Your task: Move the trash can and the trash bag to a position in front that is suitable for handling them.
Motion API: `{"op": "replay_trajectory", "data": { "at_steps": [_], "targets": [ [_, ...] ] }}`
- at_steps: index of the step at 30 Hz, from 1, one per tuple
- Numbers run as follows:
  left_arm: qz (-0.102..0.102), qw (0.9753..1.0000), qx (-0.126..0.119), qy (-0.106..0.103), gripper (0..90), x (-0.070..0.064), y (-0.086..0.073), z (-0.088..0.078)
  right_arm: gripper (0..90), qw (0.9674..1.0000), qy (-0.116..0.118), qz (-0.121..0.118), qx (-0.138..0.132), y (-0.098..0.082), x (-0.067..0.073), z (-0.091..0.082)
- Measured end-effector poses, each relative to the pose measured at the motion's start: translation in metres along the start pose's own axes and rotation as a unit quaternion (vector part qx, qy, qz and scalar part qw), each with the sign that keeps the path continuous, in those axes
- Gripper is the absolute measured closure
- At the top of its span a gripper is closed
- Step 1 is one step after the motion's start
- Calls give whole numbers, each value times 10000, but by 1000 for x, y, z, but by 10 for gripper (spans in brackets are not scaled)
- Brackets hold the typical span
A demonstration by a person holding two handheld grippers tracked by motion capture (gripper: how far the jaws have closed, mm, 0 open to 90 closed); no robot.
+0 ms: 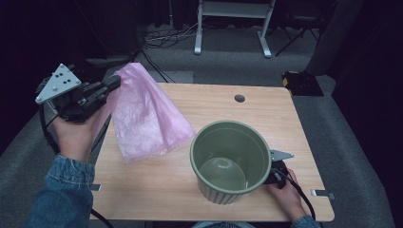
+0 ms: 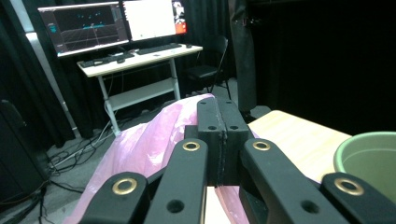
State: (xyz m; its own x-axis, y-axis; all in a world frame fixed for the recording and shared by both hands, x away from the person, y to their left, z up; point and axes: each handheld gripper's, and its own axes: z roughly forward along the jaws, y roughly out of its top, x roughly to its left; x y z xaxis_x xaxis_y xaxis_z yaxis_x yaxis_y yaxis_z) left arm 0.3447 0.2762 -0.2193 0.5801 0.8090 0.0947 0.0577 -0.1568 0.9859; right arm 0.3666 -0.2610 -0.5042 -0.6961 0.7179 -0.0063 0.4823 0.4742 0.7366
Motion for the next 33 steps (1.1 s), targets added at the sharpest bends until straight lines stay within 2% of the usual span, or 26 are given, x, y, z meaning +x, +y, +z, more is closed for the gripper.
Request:
{"op": "replay_trajectory", "data": {
  "at_steps": [4,11,22,33],
  "targets": [
    [-40,10000,-17,-43,896,3,6,1,167,10000,0,1,0,0,0,0],
    [-99,9993,-99,-335,895,6,14,4,167,10000,0,0,-1,0,0,0],
    [-82,9970,-132,-760,896,-10,20,15,167,10000,0,0,0,0,0,0],
    [-20,9926,-116,-1208,896,-31,25,40,167,10000,0,1,0,0,0,0]
  ]
}}
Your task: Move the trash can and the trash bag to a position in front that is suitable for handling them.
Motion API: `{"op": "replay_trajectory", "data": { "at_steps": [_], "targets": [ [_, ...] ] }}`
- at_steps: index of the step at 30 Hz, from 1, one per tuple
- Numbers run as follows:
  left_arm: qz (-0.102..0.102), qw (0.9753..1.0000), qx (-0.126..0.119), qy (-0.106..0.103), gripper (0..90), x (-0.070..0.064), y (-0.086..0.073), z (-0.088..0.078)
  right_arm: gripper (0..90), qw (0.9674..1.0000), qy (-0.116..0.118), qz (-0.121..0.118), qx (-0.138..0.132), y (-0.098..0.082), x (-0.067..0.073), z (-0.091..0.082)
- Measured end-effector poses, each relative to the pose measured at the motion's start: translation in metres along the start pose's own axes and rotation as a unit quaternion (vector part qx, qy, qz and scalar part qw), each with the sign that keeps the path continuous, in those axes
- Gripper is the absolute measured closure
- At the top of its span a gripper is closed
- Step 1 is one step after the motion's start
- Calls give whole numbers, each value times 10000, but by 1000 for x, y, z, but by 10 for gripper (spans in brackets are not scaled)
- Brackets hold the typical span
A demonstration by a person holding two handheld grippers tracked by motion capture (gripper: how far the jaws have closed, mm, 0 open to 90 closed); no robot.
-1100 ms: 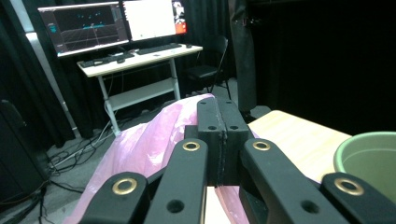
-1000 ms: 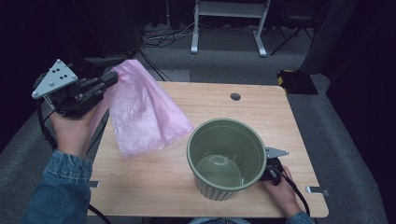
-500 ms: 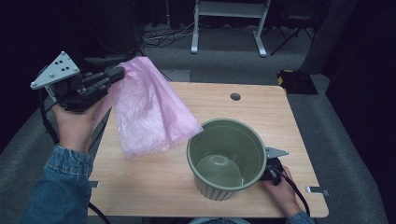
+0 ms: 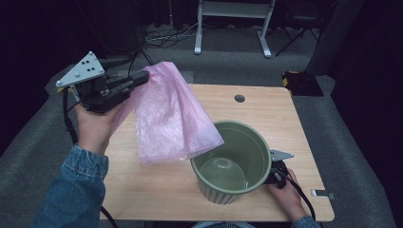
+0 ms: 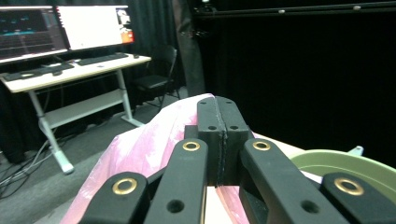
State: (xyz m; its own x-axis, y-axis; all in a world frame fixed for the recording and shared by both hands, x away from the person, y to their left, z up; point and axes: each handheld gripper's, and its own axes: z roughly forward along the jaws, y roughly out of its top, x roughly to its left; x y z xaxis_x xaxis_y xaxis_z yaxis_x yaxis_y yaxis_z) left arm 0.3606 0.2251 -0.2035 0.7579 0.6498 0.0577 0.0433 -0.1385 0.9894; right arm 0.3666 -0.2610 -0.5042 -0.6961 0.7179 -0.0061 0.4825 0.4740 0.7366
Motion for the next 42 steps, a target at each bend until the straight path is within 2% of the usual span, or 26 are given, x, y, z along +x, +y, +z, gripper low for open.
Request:
{"op": "replay_trajectory", "data": {
  "at_steps": [6,13,22,29,32,42],
  "targets": [
    [15,9998,-41,-200,896,-8,2,13,167,10000,-1,-1,0,0,0,0],
    [108,9986,-14,-524,896,-19,2,35,167,10000,0,-2,-1,0,0,0],
    [138,9966,18,-815,896,-32,0,63,167,10000,-1,-3,1,0,0,0],
    [245,9955,123,-909,895,-42,-5,81,167,10000,-9,-15,-6,0,0,0],
    [355,9948,160,-936,896,-48,-7,87,167,10000,-8,-16,-7,0,0,0],
    [416,9934,334,-1012,895,-62,-23,113,167,10000,-10,-15,-6,0,0,0]
  ]
}}
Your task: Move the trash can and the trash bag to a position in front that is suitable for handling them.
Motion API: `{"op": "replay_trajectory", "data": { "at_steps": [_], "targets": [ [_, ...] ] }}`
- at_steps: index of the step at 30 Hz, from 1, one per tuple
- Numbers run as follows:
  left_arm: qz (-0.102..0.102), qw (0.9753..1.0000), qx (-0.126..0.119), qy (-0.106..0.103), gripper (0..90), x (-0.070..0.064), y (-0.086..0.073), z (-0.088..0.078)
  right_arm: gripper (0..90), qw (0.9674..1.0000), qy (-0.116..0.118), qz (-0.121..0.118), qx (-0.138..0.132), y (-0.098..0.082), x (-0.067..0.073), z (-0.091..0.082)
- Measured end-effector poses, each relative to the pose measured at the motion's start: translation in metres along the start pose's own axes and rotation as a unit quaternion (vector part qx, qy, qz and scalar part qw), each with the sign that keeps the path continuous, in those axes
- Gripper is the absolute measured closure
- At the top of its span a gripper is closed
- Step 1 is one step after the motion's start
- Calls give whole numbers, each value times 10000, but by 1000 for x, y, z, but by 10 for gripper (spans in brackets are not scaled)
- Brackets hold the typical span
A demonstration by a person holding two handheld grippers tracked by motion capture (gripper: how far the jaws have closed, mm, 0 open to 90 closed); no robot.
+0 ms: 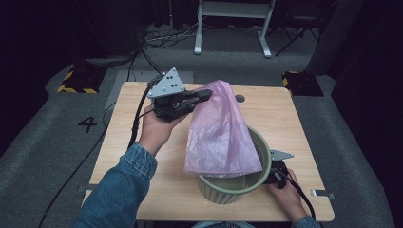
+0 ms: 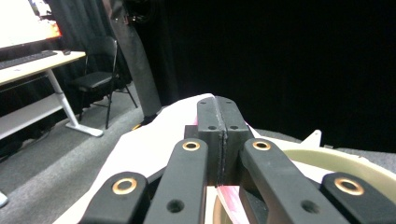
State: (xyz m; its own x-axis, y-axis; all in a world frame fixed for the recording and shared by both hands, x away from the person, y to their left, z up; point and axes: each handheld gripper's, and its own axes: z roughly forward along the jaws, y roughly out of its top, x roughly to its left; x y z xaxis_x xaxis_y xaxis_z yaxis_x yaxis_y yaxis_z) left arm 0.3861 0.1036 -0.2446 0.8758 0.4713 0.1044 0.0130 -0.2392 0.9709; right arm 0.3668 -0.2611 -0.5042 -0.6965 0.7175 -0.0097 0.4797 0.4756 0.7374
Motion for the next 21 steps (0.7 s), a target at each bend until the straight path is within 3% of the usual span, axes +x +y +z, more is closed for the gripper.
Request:
{"op": "replay_trajectory", "data": {
  "at_steps": [14,21],
  "targets": [
    [14,9997,4,-255,895,-18,-14,16,167,10000,-1,2,0,0,0,0],
    [14,9989,153,-444,894,-30,-29,20,167,10000,0,3,0,0,0,0]
  ]
}}
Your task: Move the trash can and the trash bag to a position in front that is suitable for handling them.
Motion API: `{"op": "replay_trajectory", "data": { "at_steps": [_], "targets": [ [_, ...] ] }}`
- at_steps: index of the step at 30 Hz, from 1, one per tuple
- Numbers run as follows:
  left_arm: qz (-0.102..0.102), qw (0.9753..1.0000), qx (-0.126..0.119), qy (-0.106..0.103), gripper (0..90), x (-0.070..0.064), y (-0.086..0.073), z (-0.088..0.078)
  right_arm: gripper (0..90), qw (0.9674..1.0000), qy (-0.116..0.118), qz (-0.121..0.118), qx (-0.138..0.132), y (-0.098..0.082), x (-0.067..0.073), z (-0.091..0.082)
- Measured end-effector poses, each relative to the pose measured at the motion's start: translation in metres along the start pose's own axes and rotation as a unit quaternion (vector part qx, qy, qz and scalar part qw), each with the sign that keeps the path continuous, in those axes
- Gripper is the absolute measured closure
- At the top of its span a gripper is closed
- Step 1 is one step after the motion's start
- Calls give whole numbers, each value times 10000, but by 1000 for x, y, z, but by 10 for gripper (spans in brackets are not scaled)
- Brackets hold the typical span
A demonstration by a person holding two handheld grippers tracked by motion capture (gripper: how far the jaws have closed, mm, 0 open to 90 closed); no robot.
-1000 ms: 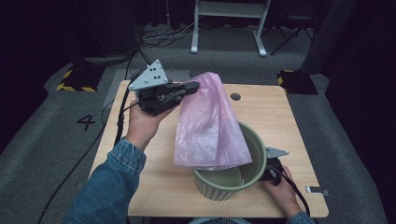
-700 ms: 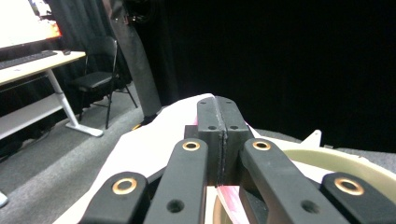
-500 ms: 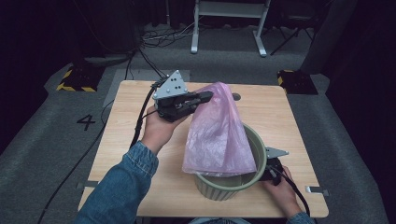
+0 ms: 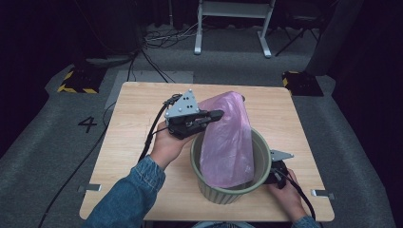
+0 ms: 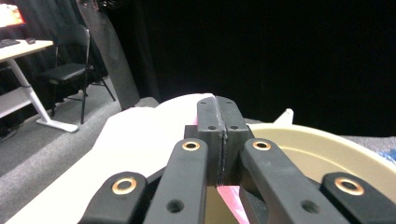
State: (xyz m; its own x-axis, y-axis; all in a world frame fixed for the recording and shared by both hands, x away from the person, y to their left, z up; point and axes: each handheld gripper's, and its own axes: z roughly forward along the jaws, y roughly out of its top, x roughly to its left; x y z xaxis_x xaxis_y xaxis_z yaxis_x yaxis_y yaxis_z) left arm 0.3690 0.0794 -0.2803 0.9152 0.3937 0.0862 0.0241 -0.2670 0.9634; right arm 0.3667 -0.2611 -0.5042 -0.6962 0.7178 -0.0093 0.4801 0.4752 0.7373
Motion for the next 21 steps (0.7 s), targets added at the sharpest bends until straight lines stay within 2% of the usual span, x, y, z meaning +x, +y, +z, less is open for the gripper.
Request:
{"op": "replay_trajectory", "data": {
  "at_steps": [6,13,17,21],
  "targets": [
    [-27,9998,170,-102,894,-7,-12,2,167,10000,-1,-1,0,0,0,0],
    [-215,9987,430,-185,893,-12,-29,2,167,10000,-1,-3,-1,0,0,0],
    [-198,9980,562,-222,893,-17,-33,1,167,10000,-1,-2,-1,0,0,0],
    [-119,9962,790,-344,893,-27,-39,-3,167,10000,0,-2,0,0,0,0]
  ]
}}
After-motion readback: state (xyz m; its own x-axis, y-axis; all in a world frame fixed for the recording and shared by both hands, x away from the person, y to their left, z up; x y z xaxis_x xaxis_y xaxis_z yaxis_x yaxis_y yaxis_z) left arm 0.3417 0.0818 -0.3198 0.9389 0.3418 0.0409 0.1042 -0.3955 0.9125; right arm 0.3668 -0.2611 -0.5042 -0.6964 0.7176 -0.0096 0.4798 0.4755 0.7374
